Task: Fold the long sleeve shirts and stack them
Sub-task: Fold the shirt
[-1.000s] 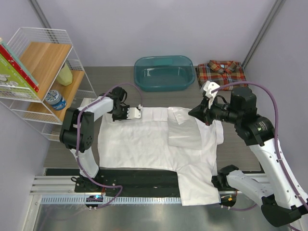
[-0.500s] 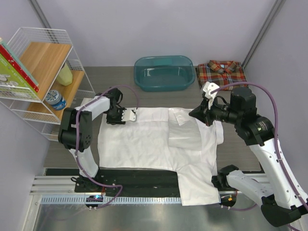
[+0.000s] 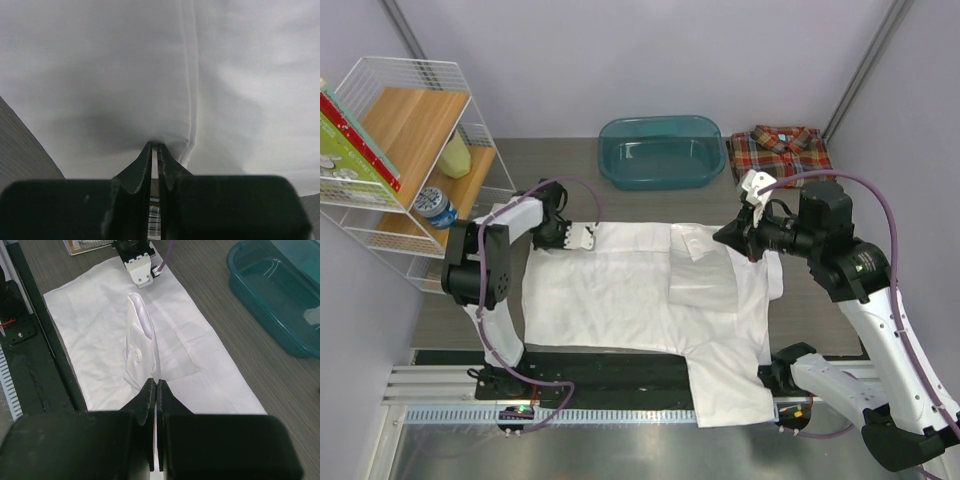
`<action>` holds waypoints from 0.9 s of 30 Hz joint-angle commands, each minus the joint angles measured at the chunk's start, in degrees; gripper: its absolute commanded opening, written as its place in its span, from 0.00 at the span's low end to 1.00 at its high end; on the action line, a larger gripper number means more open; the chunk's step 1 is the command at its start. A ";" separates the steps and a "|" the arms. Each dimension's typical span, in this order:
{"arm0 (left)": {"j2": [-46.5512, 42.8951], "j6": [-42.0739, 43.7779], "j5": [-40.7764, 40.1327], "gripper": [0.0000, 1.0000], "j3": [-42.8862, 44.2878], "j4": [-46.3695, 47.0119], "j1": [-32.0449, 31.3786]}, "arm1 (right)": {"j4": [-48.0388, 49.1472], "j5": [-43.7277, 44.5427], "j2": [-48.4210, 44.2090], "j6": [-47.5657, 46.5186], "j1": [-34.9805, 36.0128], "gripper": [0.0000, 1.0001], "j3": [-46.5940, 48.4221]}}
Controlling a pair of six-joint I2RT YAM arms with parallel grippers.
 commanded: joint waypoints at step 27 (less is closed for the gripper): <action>-33.24 -55.86 20.03 1.00 18.22 -2.47 -40.75 | 12.99 -10.15 6.04 6.40 7.15 0.01 -4.34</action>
